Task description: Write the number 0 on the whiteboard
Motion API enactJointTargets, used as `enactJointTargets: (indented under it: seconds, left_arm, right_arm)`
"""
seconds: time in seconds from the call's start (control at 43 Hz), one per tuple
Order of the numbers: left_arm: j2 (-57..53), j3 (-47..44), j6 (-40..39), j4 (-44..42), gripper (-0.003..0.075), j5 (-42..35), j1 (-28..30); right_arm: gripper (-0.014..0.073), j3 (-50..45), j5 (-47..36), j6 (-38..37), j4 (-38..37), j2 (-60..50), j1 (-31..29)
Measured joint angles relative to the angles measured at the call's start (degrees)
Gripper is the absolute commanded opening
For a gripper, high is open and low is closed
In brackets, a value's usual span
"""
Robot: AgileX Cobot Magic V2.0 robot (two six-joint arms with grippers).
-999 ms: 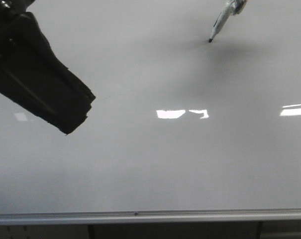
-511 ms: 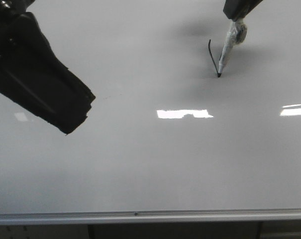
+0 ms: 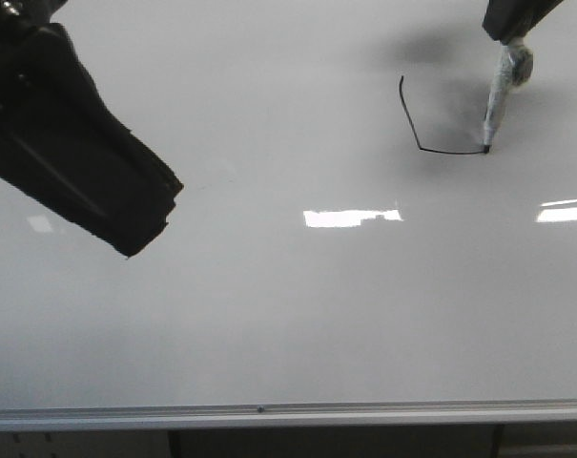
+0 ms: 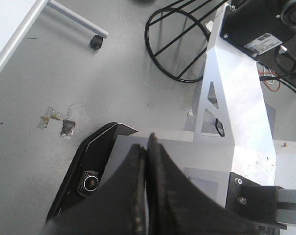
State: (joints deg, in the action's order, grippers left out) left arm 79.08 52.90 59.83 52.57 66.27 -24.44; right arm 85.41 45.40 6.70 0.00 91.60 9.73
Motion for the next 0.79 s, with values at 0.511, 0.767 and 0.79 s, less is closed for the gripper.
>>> enactJointTargets:
  seconds: [0.511, 0.767, 0.79]
  left_arm:
    - [0.0, 0.0, 0.0, 0.0, -0.002, 0.0, 0.0]
    - [0.0, 0.0, 0.0, 0.0, -0.002, 0.0, 0.0]
    - [0.0, 0.0, 0.0, 0.0, -0.002, 0.0, 0.0]
  right_arm:
    - [-0.0058, 3.1, -4.5, 0.0, -0.3, -2.1, -0.9]
    - [-0.0058, 6.8, -5.3, 0.0, 0.0, -2.1, -0.9]
    - [-0.0058, 7.0, -5.4, 0.0, 0.0, -2.1, -0.9]
